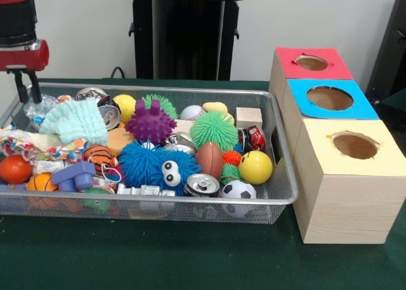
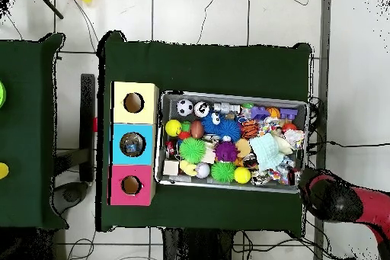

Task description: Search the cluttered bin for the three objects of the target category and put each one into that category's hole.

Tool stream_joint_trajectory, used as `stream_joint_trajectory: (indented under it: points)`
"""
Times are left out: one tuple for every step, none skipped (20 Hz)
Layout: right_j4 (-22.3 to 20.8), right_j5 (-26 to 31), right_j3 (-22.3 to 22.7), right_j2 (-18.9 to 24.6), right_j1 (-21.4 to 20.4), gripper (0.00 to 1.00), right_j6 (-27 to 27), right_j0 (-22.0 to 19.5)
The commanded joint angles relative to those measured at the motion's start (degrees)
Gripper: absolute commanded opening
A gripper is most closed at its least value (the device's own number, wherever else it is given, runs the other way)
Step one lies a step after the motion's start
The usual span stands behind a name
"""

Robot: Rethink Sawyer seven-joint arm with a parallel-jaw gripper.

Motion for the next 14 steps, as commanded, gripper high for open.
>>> stream_joint_trajectory:
  points:
    - [-2.54,5.4,2.31,-0.51,-1.5,0.0,-12.36,1.03]
    - [-2.56,5.53,2.37,-0.52,-1.66,0.0,-12.45,1.1]
    - [-2.59,5.46,2.4,-0.51,-1.71,0.0,-12.31,1.26]
    - [-2.62,5.39,2.43,-0.49,-1.75,0.0,-12.17,1.42]
    - [-2.26,5.31,2.68,-0.34,-1.61,0.0,-11.91,1.31]
    - [-1.43,5.66,3.12,0.06,-1.94,0.0,-11.76,1.21]
    - [-0.6,6.01,3.56,0.46,-2.27,0.0,-11.61,1.11]
    - [0.43,5.98,4.4,1.13,-3.39,0.0,-11.05,1.03]
    - [1.92,6.6,5.26,1.81,-4.42,0.0,-10.69,0.77]
    - [3.08,7.06,6.01,2.42,-5.76,0.0,-10.32,0.87]
    - [4.1,7.64,6.44,2.9,-6.63,0.0,-10.34,0.9]
    - [5.11,8.23,6.86,3.38,-7.5,0.0,-10.36,0.92]
    - [5.95,8.71,7.06,3.76,-8.09,0.0,-10.51,0.95]
    - [6.67,8.72,7.55,4.24,-8.88,0.0,-10.57,0.88]
